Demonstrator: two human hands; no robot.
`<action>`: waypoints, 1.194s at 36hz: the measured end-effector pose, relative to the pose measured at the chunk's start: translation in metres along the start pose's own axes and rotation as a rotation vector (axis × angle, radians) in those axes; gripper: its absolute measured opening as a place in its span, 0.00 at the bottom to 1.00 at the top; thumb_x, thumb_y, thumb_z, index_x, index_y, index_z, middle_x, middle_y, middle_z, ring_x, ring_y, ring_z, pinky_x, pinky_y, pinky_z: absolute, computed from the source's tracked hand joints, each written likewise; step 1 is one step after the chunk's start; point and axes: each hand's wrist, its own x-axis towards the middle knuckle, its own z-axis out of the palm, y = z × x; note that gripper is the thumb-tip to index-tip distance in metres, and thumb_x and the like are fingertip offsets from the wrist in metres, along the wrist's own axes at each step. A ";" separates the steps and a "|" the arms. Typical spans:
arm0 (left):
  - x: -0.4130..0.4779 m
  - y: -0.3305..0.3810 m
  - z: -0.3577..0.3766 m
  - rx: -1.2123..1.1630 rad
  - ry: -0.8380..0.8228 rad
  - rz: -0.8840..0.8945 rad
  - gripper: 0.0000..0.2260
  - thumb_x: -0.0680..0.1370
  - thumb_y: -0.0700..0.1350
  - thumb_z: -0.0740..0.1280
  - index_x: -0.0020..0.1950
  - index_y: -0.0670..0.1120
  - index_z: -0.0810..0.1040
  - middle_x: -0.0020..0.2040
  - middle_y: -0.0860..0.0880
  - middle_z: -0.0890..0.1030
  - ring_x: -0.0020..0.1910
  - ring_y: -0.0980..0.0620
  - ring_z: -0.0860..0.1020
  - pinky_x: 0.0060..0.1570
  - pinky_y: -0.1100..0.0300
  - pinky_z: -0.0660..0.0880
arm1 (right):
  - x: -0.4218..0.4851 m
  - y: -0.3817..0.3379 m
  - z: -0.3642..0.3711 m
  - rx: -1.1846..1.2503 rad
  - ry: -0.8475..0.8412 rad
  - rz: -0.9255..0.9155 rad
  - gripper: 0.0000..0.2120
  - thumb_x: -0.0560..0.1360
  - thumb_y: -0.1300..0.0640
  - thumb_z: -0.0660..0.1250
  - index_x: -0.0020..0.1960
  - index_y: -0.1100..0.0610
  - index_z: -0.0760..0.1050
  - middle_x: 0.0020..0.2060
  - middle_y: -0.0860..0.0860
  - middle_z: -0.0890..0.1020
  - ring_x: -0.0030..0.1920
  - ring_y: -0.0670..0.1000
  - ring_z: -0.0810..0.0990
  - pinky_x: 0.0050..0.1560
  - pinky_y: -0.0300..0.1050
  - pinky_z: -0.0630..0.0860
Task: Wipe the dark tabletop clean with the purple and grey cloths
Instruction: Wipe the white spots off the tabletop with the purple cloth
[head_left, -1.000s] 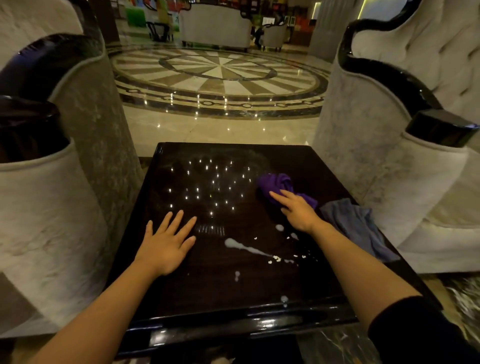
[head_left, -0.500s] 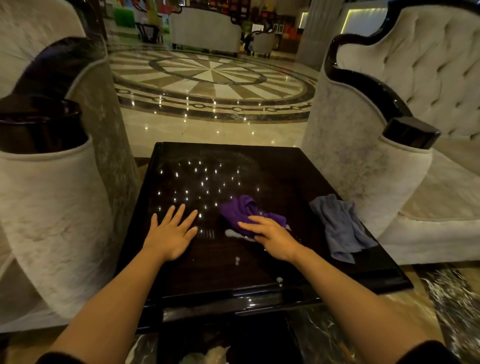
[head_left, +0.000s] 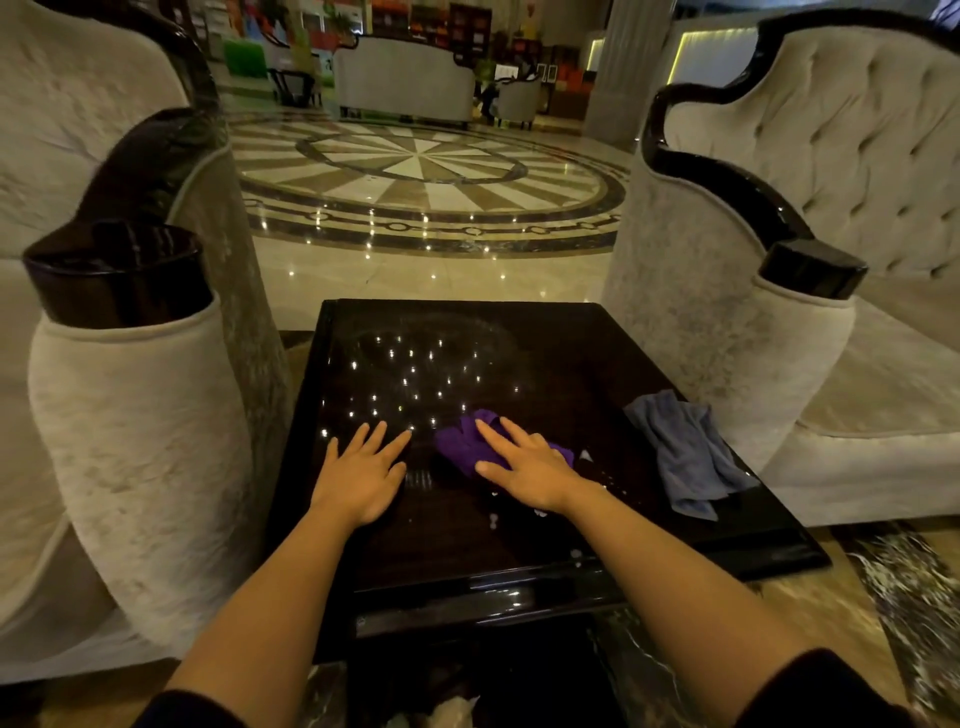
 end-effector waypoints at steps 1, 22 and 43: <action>0.000 -0.001 0.000 -0.005 -0.006 0.005 0.22 0.81 0.53 0.48 0.75 0.56 0.48 0.78 0.48 0.47 0.77 0.48 0.43 0.74 0.44 0.42 | 0.002 -0.001 0.003 -0.029 0.027 0.013 0.27 0.77 0.39 0.49 0.72 0.40 0.44 0.76 0.50 0.48 0.73 0.60 0.53 0.69 0.60 0.55; -0.034 -0.013 -0.002 0.054 -0.081 0.032 0.24 0.82 0.52 0.50 0.76 0.54 0.45 0.78 0.46 0.44 0.76 0.47 0.42 0.74 0.47 0.43 | -0.040 -0.052 0.043 -0.123 0.075 -0.354 0.24 0.76 0.43 0.58 0.70 0.46 0.60 0.72 0.50 0.63 0.63 0.57 0.65 0.61 0.53 0.63; -0.053 -0.003 0.011 0.052 -0.037 -0.051 0.25 0.81 0.57 0.45 0.75 0.53 0.42 0.78 0.49 0.42 0.76 0.49 0.41 0.74 0.47 0.41 | -0.099 -0.016 -0.003 0.328 0.406 -0.393 0.13 0.72 0.64 0.66 0.56 0.63 0.77 0.56 0.61 0.80 0.55 0.46 0.72 0.55 0.35 0.63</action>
